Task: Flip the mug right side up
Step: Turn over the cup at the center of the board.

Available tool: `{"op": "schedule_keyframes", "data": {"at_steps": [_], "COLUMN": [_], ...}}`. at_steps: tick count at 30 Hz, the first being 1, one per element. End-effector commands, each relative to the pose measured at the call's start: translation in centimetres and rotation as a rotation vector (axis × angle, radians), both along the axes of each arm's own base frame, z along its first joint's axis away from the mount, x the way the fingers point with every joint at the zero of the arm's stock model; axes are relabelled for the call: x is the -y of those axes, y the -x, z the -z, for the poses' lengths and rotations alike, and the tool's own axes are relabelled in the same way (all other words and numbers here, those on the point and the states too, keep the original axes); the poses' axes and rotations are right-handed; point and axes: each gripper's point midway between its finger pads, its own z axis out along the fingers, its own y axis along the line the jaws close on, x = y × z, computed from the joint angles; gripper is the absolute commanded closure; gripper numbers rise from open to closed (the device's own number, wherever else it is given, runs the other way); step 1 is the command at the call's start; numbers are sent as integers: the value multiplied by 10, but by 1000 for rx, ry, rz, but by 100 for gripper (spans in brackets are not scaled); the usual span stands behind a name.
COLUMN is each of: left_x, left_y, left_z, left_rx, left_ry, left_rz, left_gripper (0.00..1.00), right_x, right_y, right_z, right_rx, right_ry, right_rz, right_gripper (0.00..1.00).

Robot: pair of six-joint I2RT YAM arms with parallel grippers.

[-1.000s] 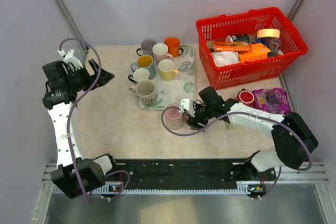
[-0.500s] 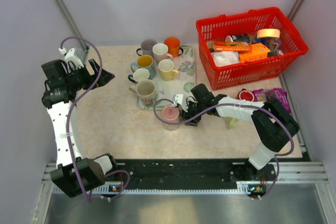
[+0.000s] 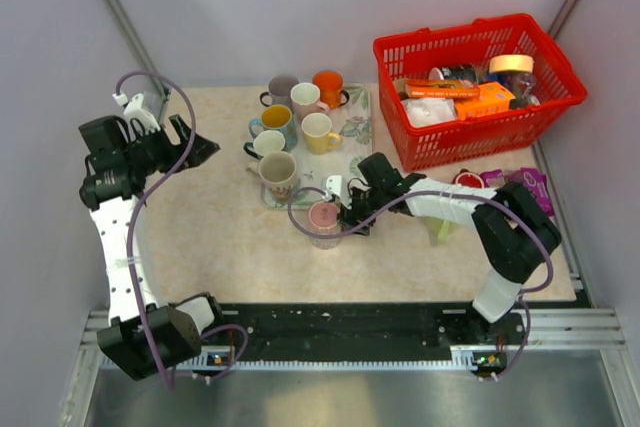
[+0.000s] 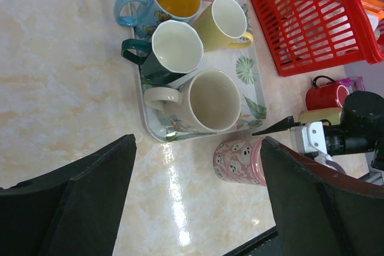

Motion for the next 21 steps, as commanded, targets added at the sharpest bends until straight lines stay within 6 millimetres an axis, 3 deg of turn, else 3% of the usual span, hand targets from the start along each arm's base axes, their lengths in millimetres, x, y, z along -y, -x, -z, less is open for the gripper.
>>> {"op": "schedule_keyframes", "data": {"at_steps": [1,4,6,8,12,17,21], "left_x": [6,8,9,11,23,69,106], "left_y": [2,2,2,2,2,12,30], "left_z": [-13,-13,-13,-15,-23,-35,-56], "left_rx": [64,66,72,88,184,399,659], "left_ry": [-10,-7,-13,-37,-206,-500,-616], "left_rz": [30,44,58,81,181,414,562], "left_gripper": [11,14,15,16,17,16,17], "right_x": [-24,-23,-19,-11,5,16,4], "right_y": [2,9,14,15,14,2,-8], "right_z": [0,3,1,-9,-52,-121,-173], "right_rx": [-17,-50,-61,-62,-105,-227,-342], "right_ry": [-57,-61,-56,-50,-103,-228,-347], "right_rz": [-69,-59,-46,-29,11,73,106], "right_gripper": [49,74,99,100,100,100,100]}}
